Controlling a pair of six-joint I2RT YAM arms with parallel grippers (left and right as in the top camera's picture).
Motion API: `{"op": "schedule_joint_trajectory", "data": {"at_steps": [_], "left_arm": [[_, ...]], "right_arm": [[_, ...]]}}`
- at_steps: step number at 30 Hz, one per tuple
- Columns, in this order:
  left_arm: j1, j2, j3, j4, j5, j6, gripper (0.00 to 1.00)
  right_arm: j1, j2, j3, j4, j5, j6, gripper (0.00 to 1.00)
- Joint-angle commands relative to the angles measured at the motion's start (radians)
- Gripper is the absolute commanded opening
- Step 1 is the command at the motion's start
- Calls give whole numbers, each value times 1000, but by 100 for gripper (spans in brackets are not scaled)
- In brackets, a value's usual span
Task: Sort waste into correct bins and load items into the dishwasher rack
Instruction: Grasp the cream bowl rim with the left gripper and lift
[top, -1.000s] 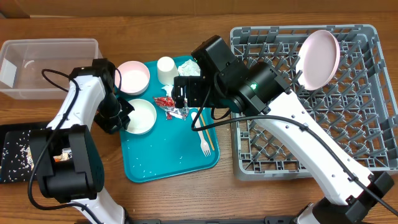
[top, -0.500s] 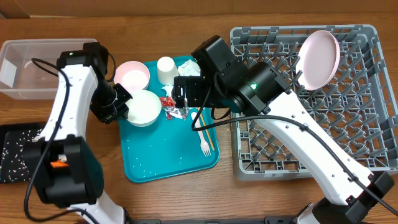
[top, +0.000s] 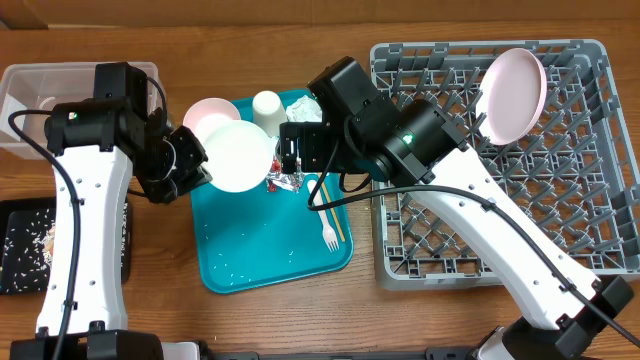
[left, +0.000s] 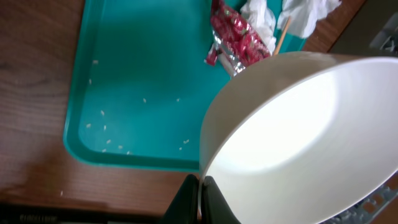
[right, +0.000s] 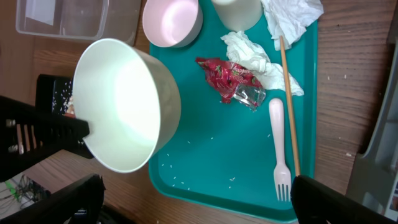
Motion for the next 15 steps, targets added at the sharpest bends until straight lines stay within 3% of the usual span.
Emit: {"op": "schedule_joint_trajectory", "data": {"at_steps": [1, 8, 15], "left_arm": [[-2, -11, 16, -28, 31, 39, 4], [-10, -11, 16, -80, 48, 68, 4], [-39, -12, 16, -90, 85, 99, 4]], "right_arm": [[1, 1, 2, 6, 6, 1, 100], [1, 1, 2, 31, 5, 2, 100], [1, 1, 2, 64, -119, 9, 100]]}}
